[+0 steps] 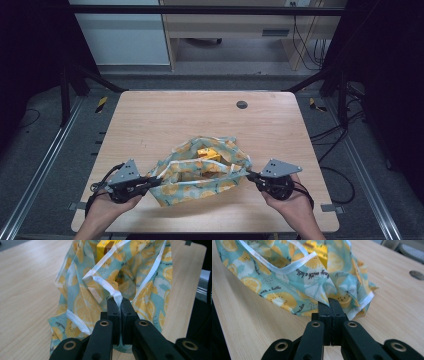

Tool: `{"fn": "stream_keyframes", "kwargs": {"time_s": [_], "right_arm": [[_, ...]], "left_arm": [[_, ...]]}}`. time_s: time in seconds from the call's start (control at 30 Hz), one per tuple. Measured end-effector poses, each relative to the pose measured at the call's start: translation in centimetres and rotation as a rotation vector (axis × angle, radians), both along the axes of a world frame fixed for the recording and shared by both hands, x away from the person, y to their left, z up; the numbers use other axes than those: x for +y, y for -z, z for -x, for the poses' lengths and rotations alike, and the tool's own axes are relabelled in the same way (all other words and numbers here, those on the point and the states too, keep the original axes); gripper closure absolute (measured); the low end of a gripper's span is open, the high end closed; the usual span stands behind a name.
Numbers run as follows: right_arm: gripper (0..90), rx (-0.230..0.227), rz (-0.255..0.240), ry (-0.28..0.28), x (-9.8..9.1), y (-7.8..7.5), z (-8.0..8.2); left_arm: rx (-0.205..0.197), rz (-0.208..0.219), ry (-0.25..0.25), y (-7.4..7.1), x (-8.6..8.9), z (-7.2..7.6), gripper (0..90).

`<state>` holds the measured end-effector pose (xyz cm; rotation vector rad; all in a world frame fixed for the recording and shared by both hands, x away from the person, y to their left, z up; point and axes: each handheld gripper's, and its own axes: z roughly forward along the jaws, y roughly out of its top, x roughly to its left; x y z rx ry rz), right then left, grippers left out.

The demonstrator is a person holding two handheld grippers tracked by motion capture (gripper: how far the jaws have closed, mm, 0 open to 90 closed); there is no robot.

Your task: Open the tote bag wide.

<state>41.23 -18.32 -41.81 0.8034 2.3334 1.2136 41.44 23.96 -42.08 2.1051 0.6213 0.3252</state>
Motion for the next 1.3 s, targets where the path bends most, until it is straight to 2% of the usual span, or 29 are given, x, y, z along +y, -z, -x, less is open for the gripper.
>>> {"fn": "stream_keyframes", "kwargs": {"time_s": [0.13, 0.27, 0.37, 0.43, 0.53, 0.57, 0.8, 0.93, 1.13, 1.3], "right_arm": [[89.9, 0.042, 0.013, 0.008, -0.1, 2.1, -0.1], [89.9, 0.067, 0.016, 0.016, -0.2, 3.2, -0.2], [89.9, 0.082, 0.027, 0.021, -0.2, 4.0, -0.4], [89.9, 0.089, 0.055, 0.019, 0.0, 4.7, -0.6], [89.9, 0.103, 0.068, 0.021, 0.2, 5.1, -0.6], [89.8, 0.116, 0.087, 0.023, 0.2, 5.6, -0.8], [89.6, 0.143, 0.106, 0.025, 0.3, 6.3, -0.8], [82.9, 0.112, 0.085, 0.025, 0.2, 5.9, -0.7], [63.0, 0.068, 0.043, 0.07, -0.5, 4.1, -0.5], [47.0, 0.058, 0.046, 0.083, -1.0, 2.7, -0.3]], "left_arm": [[0.022, -0.021, 0.008, 1.2, -0.3, -0.1, 88.0], [0.034, -0.036, -0.002, 2.2, -0.4, -0.3, 87.9], [0.037, -0.062, -0.016, 2.9, -0.6, -0.5, 87.8], [0.038, -0.073, -0.03, 3.3, -0.8, -0.5, 87.9], [0.04, -0.082, -0.037, 3.7, -0.9, -0.6, 88.1], [0.043, -0.088, -0.038, 3.9, -1.0, -0.6, 88.3], [0.051, -0.099, -0.041, 4.6, -1.1, -0.5, 88.5], [0.042, -0.088, -0.053, 4.6, -0.9, -0.4, 88.5], [0.026, -0.078, -0.056, 4.5, -0.8, -0.3, 88.4], [0.011, -0.068, -0.066, 4.4, -0.7, -0.3, 88.4]]}}
